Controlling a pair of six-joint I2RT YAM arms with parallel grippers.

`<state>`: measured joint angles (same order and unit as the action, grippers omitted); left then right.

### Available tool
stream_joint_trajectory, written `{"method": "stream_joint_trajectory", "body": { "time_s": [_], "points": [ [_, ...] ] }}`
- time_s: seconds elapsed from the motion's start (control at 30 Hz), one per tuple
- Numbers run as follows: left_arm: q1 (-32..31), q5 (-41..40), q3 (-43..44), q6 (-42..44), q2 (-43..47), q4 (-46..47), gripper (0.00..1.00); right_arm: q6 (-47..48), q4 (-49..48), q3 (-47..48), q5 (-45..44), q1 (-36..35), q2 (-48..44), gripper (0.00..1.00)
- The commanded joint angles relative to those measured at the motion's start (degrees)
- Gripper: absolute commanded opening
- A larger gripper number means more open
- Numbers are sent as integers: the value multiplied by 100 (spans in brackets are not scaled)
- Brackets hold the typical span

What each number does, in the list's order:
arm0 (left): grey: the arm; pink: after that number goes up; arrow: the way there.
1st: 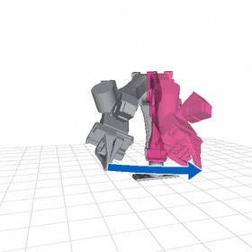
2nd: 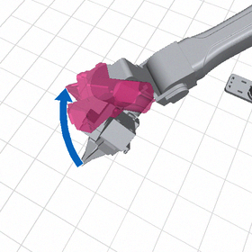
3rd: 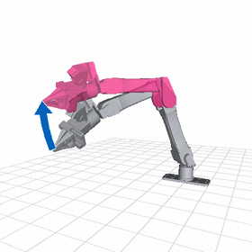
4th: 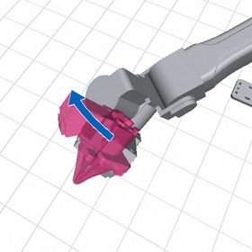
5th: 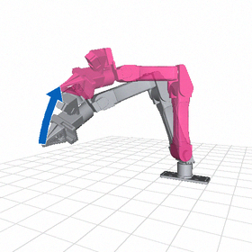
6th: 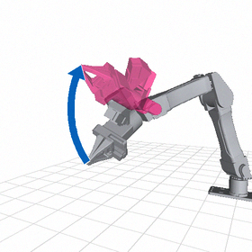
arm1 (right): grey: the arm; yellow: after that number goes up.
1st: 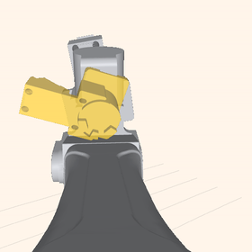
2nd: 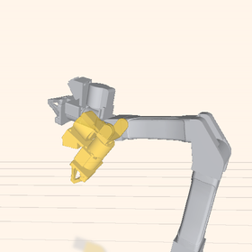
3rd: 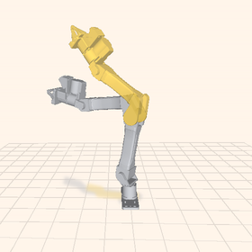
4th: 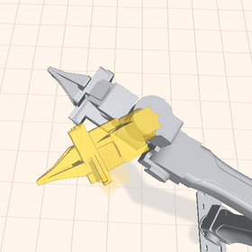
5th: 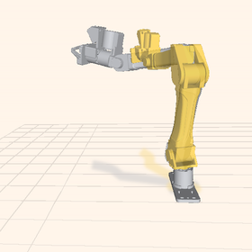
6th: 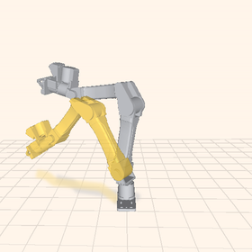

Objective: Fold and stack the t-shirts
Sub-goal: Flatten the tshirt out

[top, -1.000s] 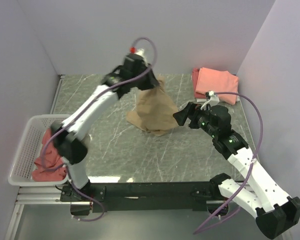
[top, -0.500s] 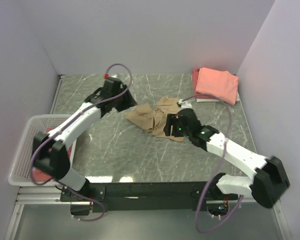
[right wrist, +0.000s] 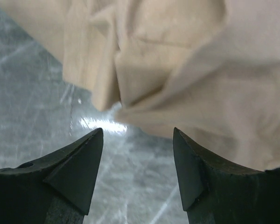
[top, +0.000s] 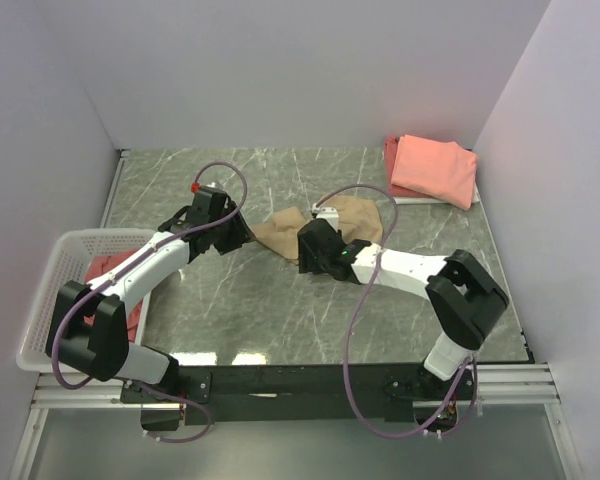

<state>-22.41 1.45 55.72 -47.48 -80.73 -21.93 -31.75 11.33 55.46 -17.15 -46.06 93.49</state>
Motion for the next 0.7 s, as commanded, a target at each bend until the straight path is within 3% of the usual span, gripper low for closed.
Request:
{"method": "stream_joint_trajectory", "body": {
  "time_s": [0.0, 0.27, 0.37, 0.47, 0.5, 0.6, 0.67],
  "points": [
    [18, 250, -35, 64, 119, 330, 50, -226, -202, 456, -482, -148, 370, 68],
    [18, 426, -27, 125, 84, 374, 49, -279, 185, 905, -1141, -175, 977, 68],
    [26, 461, -44, 143, 66, 392, 49, -236, 238, 896, -1255, -175, 978, 60],
    [27, 461, -44, 117, 5, 418, 49, -235, 360, 844, -1378, -175, 847, 42],
    [27, 487, -35, 108, -30, 461, 49, -244, 387, 809, -1405, -166, 776, 29],
    [27, 522, -18, 55, -171, 576, 48, -227, 492, 633, -1484, -166, 381, 8],
    [18, 523, 17, 3, -329, 620, 47, -235, 615, 492, -1502, -114, 31, 5]
  ]
}}
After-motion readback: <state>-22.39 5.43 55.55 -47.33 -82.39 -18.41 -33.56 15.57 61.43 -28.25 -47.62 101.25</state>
